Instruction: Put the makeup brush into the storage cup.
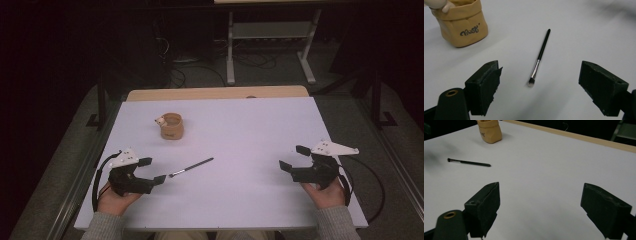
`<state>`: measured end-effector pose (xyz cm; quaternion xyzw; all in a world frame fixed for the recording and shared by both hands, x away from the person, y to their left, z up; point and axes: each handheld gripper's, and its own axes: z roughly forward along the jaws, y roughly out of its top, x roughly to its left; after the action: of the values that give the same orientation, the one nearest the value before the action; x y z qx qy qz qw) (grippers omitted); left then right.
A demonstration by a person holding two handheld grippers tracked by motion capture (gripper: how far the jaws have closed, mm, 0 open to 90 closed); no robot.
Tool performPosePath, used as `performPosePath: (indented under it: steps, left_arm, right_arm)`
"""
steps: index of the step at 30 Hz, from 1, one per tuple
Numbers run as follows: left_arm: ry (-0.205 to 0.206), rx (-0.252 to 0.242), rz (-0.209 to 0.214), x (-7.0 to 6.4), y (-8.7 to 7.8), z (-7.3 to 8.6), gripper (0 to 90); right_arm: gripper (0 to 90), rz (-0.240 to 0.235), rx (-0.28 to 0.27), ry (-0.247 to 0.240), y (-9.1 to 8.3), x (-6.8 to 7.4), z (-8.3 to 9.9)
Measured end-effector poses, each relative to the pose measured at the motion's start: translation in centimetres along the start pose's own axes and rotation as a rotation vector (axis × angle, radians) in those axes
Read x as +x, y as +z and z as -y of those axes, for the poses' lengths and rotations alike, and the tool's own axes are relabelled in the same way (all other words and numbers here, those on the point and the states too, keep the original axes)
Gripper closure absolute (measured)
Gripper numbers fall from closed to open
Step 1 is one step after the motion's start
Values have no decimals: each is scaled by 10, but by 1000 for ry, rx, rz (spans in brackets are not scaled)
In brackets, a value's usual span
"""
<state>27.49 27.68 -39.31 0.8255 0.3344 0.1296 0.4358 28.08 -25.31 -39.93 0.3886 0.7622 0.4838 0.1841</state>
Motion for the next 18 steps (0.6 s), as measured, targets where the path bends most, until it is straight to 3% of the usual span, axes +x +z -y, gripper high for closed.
performPosePath:
  steps: [18]
  left_arm:
    - [9, 4, 2, 0, 0, 0, 169]
  right_arm:
    - [149, -5, 14, 7, 1, -2, 1]
